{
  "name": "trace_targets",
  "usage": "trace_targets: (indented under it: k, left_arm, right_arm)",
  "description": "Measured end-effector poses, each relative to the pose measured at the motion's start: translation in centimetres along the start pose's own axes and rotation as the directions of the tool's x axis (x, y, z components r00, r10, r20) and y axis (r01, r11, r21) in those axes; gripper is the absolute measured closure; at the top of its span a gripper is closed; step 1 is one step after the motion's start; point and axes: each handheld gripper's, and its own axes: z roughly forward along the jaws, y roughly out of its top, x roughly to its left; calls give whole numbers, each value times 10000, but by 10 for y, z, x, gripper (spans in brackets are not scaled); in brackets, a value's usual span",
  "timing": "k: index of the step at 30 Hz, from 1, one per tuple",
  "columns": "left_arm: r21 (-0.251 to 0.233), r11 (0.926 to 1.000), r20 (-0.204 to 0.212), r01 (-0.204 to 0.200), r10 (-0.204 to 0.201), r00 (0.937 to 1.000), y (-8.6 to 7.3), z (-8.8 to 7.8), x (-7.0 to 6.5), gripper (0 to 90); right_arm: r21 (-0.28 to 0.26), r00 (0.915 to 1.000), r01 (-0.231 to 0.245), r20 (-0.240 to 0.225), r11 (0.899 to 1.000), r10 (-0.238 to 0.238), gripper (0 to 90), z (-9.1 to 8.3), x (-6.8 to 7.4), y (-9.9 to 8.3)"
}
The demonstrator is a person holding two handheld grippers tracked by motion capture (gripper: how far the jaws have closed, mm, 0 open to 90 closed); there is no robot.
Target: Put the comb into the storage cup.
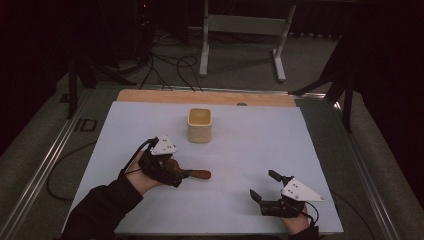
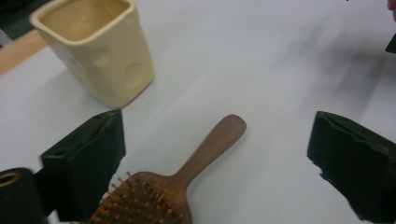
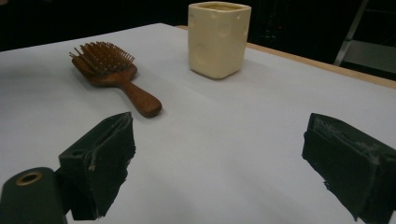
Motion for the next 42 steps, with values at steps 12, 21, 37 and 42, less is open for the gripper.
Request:
trace_targets:
  k: [12,21,37,42]
  left_arm:
    - [369,9990,160,242,-248,9996,9,29,-2,288]
    - [464,9970,312,618,-633,9975,11,50,-2,577]
    - [1020,9860,-111,1322,-1318,9912,11,79,-1,836]
    - [1250,9805,-97,1514,-1514,9884,8,87,3,899]
  right_arm:
    - [82,10000,9,-49,10000,-9,91,1,0,-1]
    - [84,9999,47,-119,10000,-46,92,1,1,0]
    - [32,9999,25,-149,10000,-25,92,-1,2,1]
    - [36,9999,56,-153,10000,-56,92,-1,1,1]
